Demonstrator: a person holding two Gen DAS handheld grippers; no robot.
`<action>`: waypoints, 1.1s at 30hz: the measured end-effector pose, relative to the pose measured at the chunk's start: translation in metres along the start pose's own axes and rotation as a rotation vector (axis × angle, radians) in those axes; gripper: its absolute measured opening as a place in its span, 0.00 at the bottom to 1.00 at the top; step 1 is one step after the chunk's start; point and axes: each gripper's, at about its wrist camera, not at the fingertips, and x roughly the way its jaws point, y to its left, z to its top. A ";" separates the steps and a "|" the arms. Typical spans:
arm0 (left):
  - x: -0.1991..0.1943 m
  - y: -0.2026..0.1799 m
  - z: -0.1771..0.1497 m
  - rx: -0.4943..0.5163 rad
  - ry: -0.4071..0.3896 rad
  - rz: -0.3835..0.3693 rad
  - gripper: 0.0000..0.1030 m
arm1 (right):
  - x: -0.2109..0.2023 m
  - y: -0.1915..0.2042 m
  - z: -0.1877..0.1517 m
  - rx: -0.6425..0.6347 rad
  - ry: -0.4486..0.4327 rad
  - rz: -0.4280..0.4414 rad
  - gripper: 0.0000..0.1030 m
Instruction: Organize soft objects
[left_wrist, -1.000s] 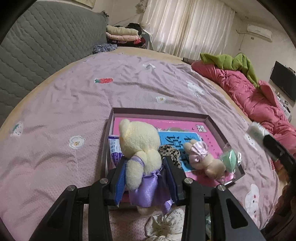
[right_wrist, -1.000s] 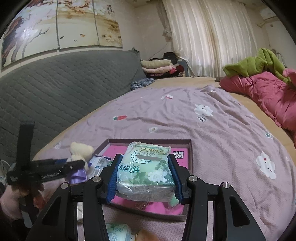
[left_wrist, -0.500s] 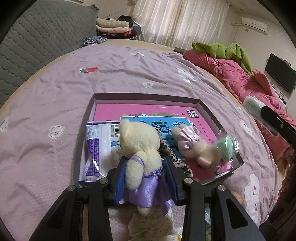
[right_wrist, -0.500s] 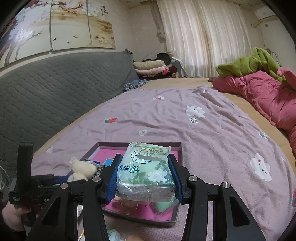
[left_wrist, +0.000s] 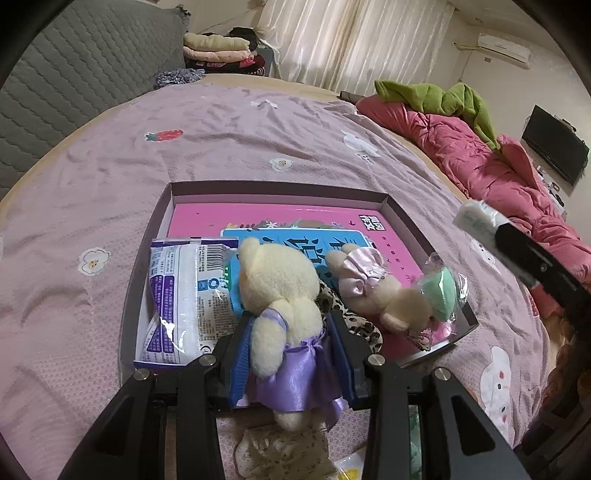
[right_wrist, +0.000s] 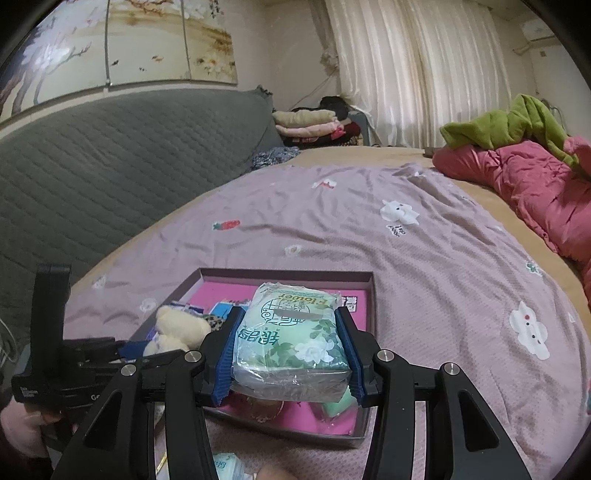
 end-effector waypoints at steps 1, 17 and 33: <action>0.000 0.000 0.000 -0.001 0.000 -0.002 0.39 | 0.002 0.000 -0.001 -0.003 0.007 -0.004 0.49; 0.003 0.000 0.000 0.001 0.011 -0.016 0.39 | 0.027 0.004 -0.016 0.007 0.084 -0.048 0.49; 0.003 -0.001 -0.001 0.010 0.015 -0.014 0.39 | 0.047 0.007 -0.027 -0.017 0.137 -0.136 0.49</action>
